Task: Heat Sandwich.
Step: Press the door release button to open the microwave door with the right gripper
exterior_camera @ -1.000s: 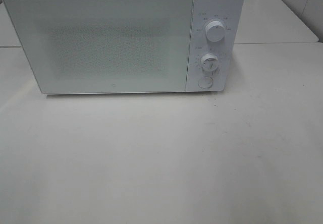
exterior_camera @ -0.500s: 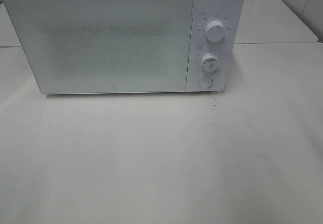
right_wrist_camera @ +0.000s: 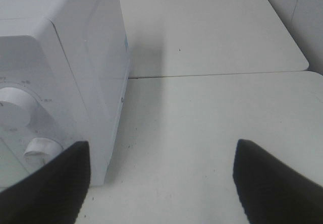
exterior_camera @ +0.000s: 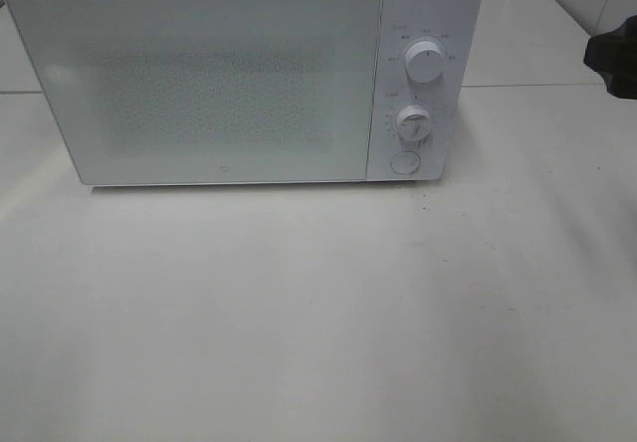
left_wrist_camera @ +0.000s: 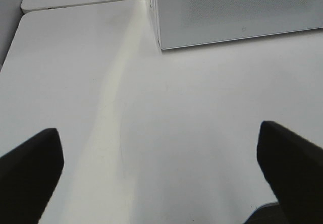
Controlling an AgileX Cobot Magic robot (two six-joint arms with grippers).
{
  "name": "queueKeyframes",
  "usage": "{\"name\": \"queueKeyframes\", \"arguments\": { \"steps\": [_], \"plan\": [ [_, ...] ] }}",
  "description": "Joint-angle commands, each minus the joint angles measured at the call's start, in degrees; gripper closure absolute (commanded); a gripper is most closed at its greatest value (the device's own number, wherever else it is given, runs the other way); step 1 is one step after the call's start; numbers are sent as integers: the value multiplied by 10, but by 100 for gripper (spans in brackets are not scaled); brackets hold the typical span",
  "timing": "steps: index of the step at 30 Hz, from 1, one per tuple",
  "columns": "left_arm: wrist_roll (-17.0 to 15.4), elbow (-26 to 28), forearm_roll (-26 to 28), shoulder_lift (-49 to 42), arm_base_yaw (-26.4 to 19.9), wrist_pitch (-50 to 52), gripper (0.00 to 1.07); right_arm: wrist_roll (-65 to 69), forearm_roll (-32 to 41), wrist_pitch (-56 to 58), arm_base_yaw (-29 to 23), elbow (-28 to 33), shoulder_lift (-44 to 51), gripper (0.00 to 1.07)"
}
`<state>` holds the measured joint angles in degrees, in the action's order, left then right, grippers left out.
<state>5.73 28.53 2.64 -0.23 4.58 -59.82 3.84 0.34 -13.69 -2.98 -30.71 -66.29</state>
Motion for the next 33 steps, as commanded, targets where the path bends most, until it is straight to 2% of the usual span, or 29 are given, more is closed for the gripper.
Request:
{"name": "queueKeyframes", "arguments": {
  "steps": [1,2,4,12,15,22,25,26,29,30,33],
  "plan": [
    [-1,-2,2,-13,-1,9,5,9,1,-96,1,22,-34,32],
    [-1,-2,2,-13,-1,9,5,9,1,-96,1,22,-34,32],
    [-1,-2,2,-13,-1,9,5,9,1,-171,1,50,-60,32],
    [-1,-2,2,-13,-1,9,5,-3,2,-275,-2,101,-111,32],
    [-1,-2,2,-13,-1,9,5,-38,39,-312,-27,120,-129,32],
    [-1,-2,2,-13,-1,9,5,-129,165,-388,-138,134,-186,32],
    [-1,-2,2,-13,-1,9,5,-139,191,-411,-168,134,-202,32],
    [-1,-2,2,-13,-1,9,5,-150,216,-429,-199,134,-216,32],
    [-1,-2,2,-13,-1,9,5,-158,261,-457,-242,133,-241,32],
    [-1,-2,2,-13,-1,9,5,-158,261,-457,-242,133,-241,32],
    [-1,-2,2,-13,-1,9,5,-159,315,-485,-296,132,-265,32]
  ]
}}
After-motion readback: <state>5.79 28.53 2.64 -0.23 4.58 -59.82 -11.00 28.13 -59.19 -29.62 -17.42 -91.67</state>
